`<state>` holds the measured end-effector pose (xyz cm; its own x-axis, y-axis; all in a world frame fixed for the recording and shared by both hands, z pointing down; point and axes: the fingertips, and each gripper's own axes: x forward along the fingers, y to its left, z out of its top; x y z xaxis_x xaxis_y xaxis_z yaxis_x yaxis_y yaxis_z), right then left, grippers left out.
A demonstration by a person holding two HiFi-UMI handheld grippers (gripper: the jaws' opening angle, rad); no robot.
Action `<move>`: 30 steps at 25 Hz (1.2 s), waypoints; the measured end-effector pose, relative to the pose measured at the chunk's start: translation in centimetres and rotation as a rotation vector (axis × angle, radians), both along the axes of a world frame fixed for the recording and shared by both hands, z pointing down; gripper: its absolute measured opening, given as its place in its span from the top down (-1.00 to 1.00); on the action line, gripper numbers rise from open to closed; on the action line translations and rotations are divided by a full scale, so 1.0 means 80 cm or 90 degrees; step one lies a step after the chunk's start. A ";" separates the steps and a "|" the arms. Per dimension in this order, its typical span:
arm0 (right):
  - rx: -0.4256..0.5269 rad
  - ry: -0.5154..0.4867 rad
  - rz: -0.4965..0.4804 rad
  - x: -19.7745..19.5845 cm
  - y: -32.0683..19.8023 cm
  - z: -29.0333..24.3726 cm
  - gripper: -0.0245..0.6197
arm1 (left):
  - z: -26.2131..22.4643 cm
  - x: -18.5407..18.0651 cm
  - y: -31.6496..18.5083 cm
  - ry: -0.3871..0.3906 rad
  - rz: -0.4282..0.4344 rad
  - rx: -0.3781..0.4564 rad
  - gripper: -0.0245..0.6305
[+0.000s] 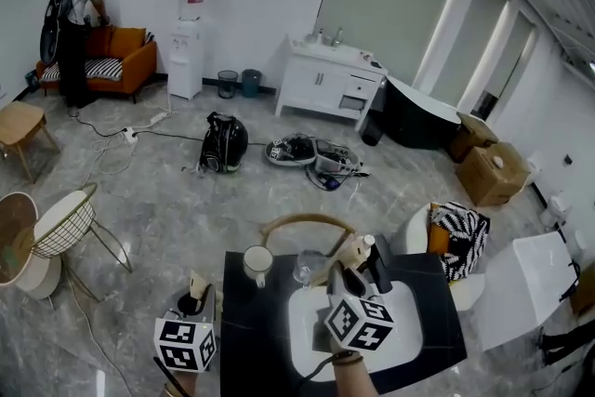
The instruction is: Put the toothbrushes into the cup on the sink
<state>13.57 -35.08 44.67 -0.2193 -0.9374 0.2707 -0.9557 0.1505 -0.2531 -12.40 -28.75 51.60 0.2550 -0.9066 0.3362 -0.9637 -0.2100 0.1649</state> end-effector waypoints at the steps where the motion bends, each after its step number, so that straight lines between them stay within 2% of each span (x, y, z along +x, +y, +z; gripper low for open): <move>1: 0.001 0.001 0.000 0.000 -0.003 0.000 0.84 | 0.001 -0.001 -0.001 0.000 -0.001 0.000 0.80; 13: 0.015 0.006 -0.006 0.002 -0.036 -0.007 0.84 | 0.003 -0.009 -0.005 0.001 -0.023 -0.007 0.80; 30: 0.012 0.013 -0.035 0.000 -0.073 0.032 0.84 | 0.005 -0.015 -0.004 -0.008 -0.051 -0.013 0.80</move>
